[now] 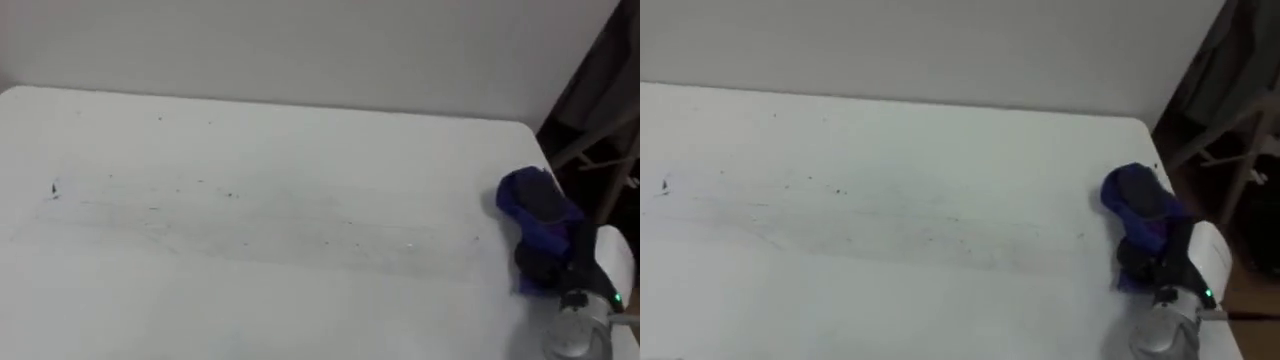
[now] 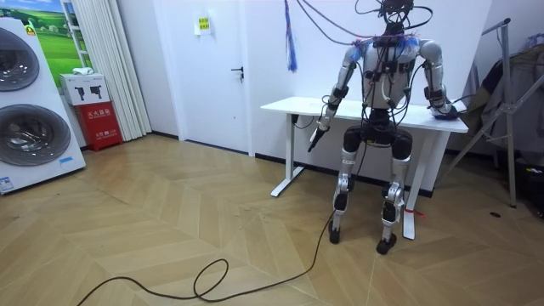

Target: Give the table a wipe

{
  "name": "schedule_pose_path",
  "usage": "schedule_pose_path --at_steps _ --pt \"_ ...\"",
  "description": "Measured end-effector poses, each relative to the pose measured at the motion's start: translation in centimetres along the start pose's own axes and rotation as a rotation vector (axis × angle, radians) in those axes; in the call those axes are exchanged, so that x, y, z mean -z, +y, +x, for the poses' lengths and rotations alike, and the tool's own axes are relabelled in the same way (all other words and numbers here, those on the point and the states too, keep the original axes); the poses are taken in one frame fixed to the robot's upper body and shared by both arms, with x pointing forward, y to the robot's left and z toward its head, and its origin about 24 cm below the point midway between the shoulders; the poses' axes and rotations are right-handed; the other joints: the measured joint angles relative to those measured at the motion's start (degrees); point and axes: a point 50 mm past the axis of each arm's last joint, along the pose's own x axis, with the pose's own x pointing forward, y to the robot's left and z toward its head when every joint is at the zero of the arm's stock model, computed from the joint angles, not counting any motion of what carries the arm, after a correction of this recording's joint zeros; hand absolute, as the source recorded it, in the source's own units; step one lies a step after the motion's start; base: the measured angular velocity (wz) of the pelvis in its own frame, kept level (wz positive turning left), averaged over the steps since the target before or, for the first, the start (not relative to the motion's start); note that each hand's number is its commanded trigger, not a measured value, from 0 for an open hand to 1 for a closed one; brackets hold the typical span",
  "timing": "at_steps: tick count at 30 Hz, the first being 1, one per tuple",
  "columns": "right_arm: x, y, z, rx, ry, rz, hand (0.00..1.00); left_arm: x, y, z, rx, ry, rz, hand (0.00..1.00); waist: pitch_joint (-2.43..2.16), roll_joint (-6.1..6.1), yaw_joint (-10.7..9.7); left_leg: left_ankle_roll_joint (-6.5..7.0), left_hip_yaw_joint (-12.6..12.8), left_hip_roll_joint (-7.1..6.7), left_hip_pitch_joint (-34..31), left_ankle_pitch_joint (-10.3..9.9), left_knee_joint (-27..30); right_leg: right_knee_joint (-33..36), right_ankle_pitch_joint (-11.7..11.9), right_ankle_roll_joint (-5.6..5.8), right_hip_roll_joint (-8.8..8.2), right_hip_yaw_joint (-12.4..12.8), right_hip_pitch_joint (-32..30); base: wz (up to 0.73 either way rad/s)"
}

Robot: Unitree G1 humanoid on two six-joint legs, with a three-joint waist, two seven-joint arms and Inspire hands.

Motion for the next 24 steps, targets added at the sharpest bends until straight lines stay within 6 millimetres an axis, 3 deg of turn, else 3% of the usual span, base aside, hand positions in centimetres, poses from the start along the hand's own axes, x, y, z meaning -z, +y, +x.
schedule_pose_path --at_steps 2,5,9,11,14,16,17,19,22,24 --pt "0.6 -0.4 0.0 0.029 0.026 -0.009 1.00 1.5 0.3 -0.1 -0.022 0.039 -0.018 0.00 0.05 -0.23 -0.4 0.02 0.9 -0.49 1.4 0.0 -1.7 0.0 0.2 0.22 -0.01 1.0 0.1 -0.36" --pt "2.2 -1.4 -0.2 0.083 0.084 -0.006 1.00 2.0 0.9 -0.1 -0.058 0.053 -0.063 0.00 0.14 -1.27 -1.8 0.16 0.2 -0.77 1.8 0.1 -3.1 -0.1 0.5 0.35 -0.11 -1.3 0.7 0.04" --pt "3.1 -2.0 -0.4 0.103 0.124 -0.009 1.00 -0.7 1.2 -0.2 -0.082 -0.042 -0.103 0.00 0.55 -2.40 -3.2 0.21 -1.9 -0.74 1.4 0.1 -3.5 -0.1 0.6 0.23 0.00 -3.5 0.7 0.02" --pt "2.2 -2.0 -0.1 0.092 0.103 -0.014 1.00 -2.3 0.8 -0.2 -0.079 -0.084 -0.106 0.00 0.72 -2.64 -3.0 0.22 -2.0 -0.75 1.5 0.1 -3.7 -0.1 0.6 0.23 0.02 -3.7 0.6 -0.06" --pt "-0.8 -0.7 0.1 0.003 0.016 -0.101 1.00 -4.4 -0.7 -0.5 -0.050 -0.155 -0.071 0.00 0.98 -2.91 -1.3 0.23 -1.0 -0.75 1.9 0.1 -4.2 0.0 0.9 -0.24 0.30 -3.4 -0.5 -0.44" --pt "-6.1 1.7 -1.1 -0.135 -0.208 -0.257 1.00 -5.0 -2.0 -0.8 -0.021 -0.188 -0.005 0.00 1.22 -3.02 3.3 0.23 -1.4 -0.39 1.8 0.2 -4.7 0.2 2.1 -1.31 1.29 -3.1 -2.7 -0.84" --pt "-7.8 2.4 -1.6 -0.175 -0.279 -0.290 1.00 -5.0 -2.2 -0.8 -0.016 -0.190 0.006 0.00 1.41 -3.02 4.3 0.22 -1.9 -0.24 1.7 0.2 -4.8 0.1 2.4 -1.61 1.64 -3.2 -3.1 -0.67" --pt "-14.5 5.5 -4.8 -0.317 -0.583 -0.365 1.00 -5.3 -2.6 -0.9 -0.006 -0.190 0.034 0.00 2.65 -3.53 6.0 -0.25 -3.8 0.12 1.0 0.5 -5.1 -0.1 2.7 -2.03 2.05 -4.2 -3.6 0.00" --pt "-20.4 8.0 -8.3 -0.431 -0.819 -0.383 1.00 -5.7 -3.6 -1.1 0.018 -0.206 0.081 0.00 2.82 -3.27 9.6 -0.30 -5.8 0.02 -0.9 0.5 -5.1 -0.6 2.8 -2.11 1.77 -5.6 -4.4 0.31" --pt "-21.5 8.6 -9.4 -0.464 -0.874 -0.386 1.00 -5.3 -3.6 -1.1 0.017 -0.191 0.096 0.00 2.77 -3.24 12.0 -0.24 -7.3 -0.01 -1.7 0.7 -5.1 -1.0 2.8 -2.08 1.56 -7.1 -4.3 0.40"
